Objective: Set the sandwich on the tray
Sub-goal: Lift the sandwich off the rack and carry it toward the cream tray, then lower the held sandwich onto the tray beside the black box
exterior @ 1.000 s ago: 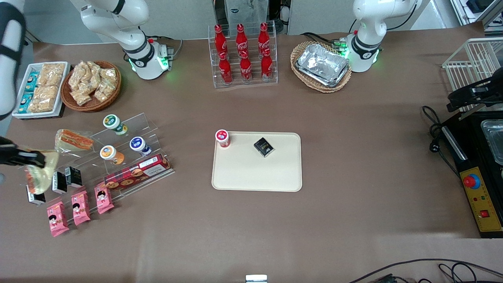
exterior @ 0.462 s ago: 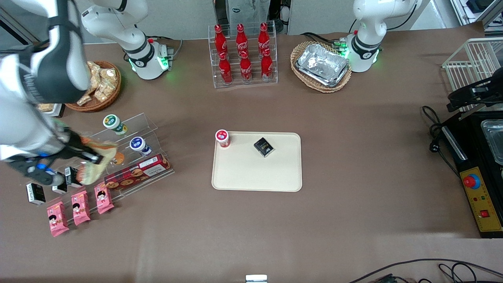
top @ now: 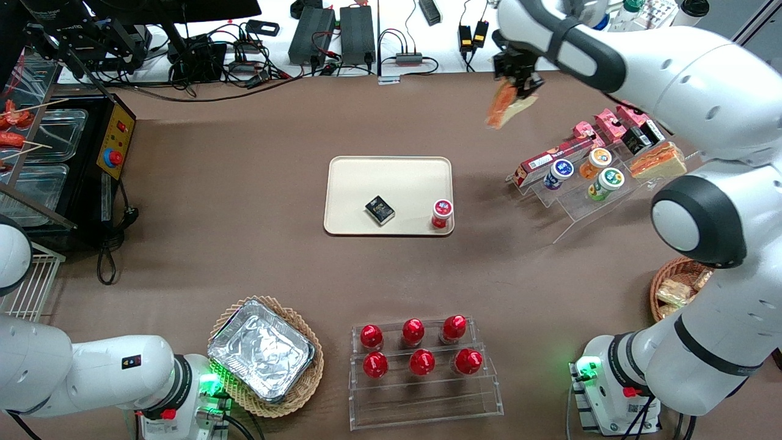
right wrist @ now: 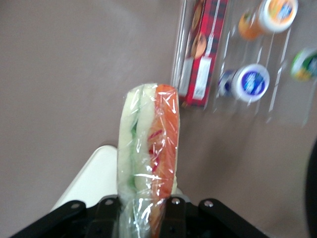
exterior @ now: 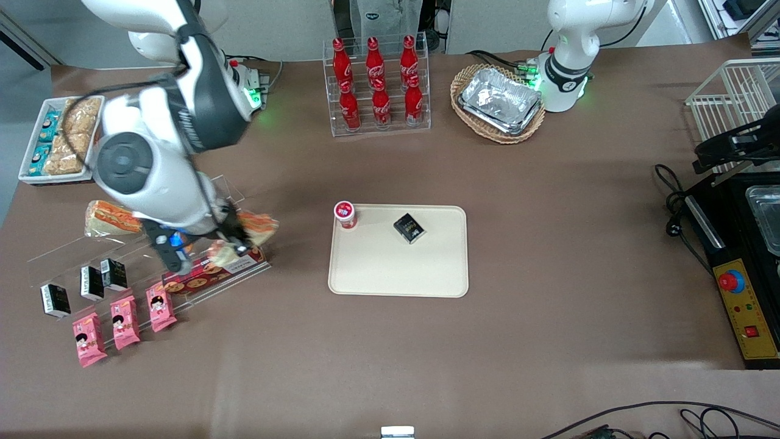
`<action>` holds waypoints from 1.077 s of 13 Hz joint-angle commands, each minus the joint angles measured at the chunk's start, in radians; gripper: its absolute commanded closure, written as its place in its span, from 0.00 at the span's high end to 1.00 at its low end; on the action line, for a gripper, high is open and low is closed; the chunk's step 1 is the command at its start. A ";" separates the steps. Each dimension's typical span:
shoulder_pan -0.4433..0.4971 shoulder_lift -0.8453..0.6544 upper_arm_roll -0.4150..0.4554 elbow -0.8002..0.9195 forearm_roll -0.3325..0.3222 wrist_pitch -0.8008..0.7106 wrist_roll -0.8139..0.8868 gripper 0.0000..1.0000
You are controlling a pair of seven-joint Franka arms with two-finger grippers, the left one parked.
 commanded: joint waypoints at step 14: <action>0.104 0.415 0.199 0.107 0.064 0.594 0.714 0.01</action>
